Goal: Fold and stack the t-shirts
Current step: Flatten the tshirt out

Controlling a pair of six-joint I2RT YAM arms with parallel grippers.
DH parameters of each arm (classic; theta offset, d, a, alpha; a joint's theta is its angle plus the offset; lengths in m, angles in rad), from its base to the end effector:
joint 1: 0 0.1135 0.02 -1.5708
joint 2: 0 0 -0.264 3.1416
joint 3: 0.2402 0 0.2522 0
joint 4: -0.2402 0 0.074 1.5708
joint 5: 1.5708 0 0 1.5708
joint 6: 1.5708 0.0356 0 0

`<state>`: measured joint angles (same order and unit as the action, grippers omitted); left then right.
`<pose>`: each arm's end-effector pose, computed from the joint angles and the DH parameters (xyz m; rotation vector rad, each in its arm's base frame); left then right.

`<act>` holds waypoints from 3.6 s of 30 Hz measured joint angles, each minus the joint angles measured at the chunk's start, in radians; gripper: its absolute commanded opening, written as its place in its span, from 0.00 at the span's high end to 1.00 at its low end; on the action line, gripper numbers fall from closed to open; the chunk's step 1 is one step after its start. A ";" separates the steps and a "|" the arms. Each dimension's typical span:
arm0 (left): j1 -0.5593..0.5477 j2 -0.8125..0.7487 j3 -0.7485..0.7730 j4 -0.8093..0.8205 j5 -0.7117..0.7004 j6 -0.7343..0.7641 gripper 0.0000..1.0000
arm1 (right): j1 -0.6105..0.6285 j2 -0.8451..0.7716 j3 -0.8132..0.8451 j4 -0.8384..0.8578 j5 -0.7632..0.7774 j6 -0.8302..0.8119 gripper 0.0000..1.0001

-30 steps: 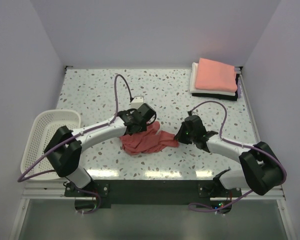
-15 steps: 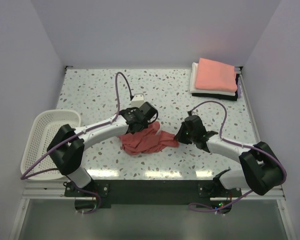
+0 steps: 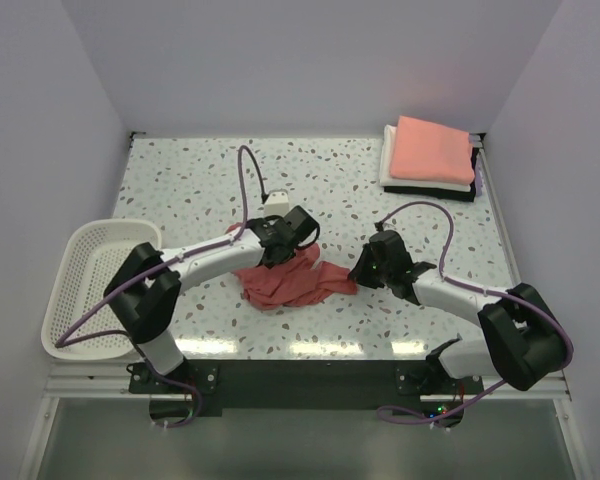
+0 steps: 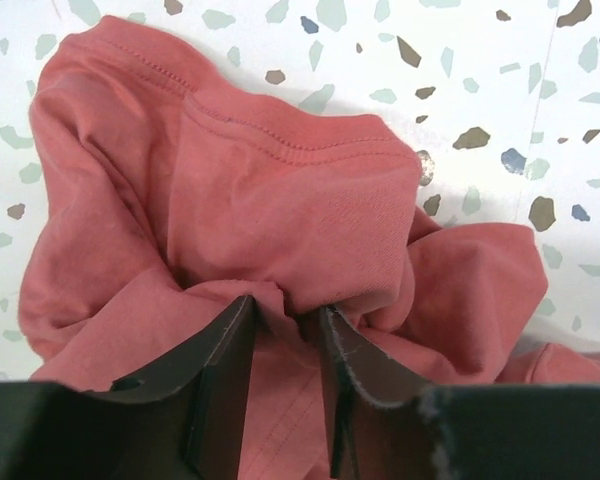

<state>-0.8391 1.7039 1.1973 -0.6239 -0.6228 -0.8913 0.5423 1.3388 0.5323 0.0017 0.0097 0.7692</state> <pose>0.2441 -0.2407 0.2157 -0.2346 2.3866 0.0918 0.2127 0.1278 0.1561 0.2837 2.4470 0.5957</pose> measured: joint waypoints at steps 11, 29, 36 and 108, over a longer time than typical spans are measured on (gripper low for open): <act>0.000 -0.175 -0.112 -0.033 -0.003 -0.026 0.95 | 0.000 -0.013 0.000 -0.002 0.000 -0.002 0.93; 0.230 -0.589 -0.050 -0.095 -0.016 0.124 1.00 | -0.017 -0.184 0.264 -0.301 0.140 -0.086 1.00; 0.250 -0.727 0.137 -0.091 -0.101 0.212 1.00 | -0.151 -0.241 0.511 -0.413 0.181 -0.154 1.00; 0.817 -0.895 -0.782 0.433 0.761 0.077 0.42 | -0.537 -0.192 -0.123 -0.085 -0.089 0.049 0.48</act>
<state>-0.0223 0.8093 0.4152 -0.1905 0.1379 -0.8143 0.0055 1.1473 0.4091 -0.0834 -0.0792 0.8185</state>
